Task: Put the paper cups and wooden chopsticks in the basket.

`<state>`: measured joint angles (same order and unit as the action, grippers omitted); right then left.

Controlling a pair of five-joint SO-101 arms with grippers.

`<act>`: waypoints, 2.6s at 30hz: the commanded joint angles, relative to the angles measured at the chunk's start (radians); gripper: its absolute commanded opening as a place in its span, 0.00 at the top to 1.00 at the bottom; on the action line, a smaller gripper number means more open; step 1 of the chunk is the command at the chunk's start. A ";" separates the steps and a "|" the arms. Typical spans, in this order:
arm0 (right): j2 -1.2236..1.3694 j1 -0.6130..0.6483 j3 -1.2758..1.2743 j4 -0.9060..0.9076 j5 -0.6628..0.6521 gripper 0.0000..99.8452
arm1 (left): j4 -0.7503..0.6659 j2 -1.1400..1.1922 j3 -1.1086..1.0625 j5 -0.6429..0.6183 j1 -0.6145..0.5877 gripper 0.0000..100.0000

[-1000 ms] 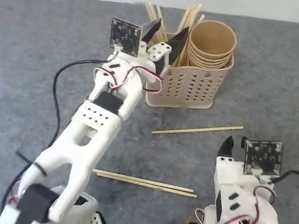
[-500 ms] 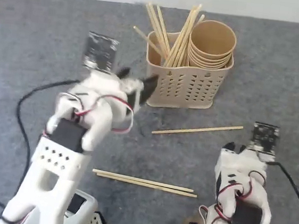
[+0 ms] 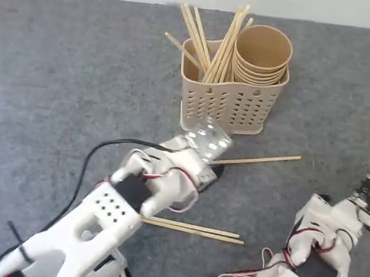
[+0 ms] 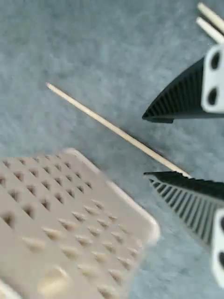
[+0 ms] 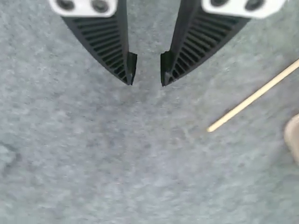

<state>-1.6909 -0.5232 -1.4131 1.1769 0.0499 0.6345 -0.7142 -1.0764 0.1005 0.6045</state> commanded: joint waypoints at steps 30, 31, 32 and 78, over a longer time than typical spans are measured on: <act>-0.002 -0.059 0.005 -0.005 0.014 0.90 | 0.058 1.134 0.978 0.253 0.129 0.84; -0.002 -0.059 0.005 -0.004 0.014 0.90 | 0.068 1.145 0.987 0.253 0.129 0.84; -0.002 -0.059 0.005 -0.004 0.014 0.90 | 0.069 1.157 0.997 0.255 0.129 0.84; -0.007 -0.058 -0.005 -0.005 -0.006 0.90 | 0.532 1.502 1.581 0.301 0.075 0.81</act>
<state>-1.6878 -0.5769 -1.4239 1.1769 0.0499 1.1147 0.7848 0.4166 0.3521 0.6889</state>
